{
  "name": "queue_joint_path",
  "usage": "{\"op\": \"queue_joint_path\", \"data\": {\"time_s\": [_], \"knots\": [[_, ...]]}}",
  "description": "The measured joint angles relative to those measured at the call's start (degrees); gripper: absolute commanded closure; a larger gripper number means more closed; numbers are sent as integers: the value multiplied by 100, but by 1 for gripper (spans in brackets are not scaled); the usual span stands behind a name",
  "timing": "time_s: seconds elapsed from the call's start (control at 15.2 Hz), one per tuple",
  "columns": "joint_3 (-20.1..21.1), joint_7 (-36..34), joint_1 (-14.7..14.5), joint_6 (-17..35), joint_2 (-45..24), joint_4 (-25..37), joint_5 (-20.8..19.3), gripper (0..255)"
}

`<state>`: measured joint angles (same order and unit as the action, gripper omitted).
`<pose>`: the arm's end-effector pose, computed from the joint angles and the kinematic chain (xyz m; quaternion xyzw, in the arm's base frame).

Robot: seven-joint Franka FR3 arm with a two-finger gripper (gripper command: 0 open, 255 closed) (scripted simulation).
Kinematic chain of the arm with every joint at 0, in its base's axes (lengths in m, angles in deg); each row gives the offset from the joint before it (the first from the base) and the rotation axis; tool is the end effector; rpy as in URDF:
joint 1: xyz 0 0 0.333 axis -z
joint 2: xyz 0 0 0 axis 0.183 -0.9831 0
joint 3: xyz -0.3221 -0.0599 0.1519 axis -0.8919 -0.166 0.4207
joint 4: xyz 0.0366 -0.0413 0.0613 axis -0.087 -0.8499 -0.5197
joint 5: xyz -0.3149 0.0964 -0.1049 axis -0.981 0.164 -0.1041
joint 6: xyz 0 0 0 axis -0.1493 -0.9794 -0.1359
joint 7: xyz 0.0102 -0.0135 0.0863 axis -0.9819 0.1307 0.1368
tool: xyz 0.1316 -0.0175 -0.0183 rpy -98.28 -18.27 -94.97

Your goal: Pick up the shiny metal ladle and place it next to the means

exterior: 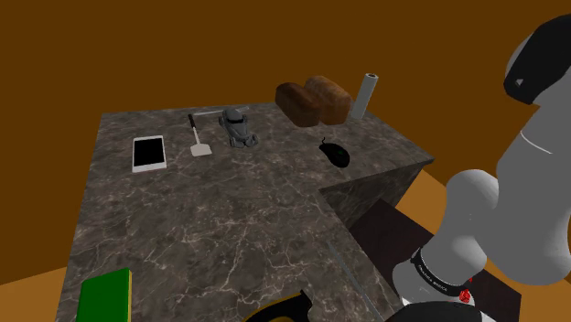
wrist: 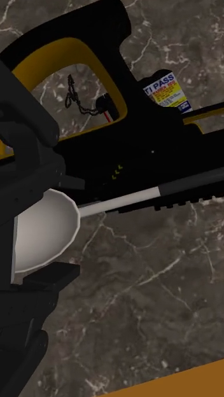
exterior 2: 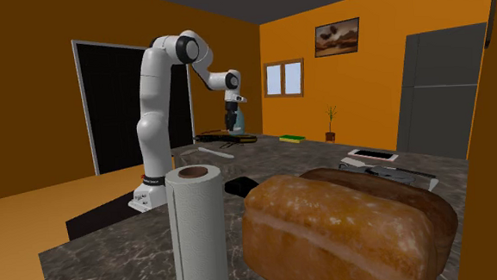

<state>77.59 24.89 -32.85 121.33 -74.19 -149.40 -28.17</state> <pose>0.0579 0.5114 0.4372 0.9035 0.4152 -0.0642 0.0854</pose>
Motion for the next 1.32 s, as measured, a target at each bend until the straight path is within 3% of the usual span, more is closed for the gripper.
{"op": "queue_joint_path", "data": {"time_s": [0.4, 0.86, 0.92, 1.32], "knots": [[-2, -113, -67, 422, -215, -220, -153, 255], [8, -149, -74, 466, -235, -230, -193, 255], [11, -147, -68, 480, -221, -242, -186, 0], [-8, -130, -42, 504, -224, -287, -181, 0]]}}
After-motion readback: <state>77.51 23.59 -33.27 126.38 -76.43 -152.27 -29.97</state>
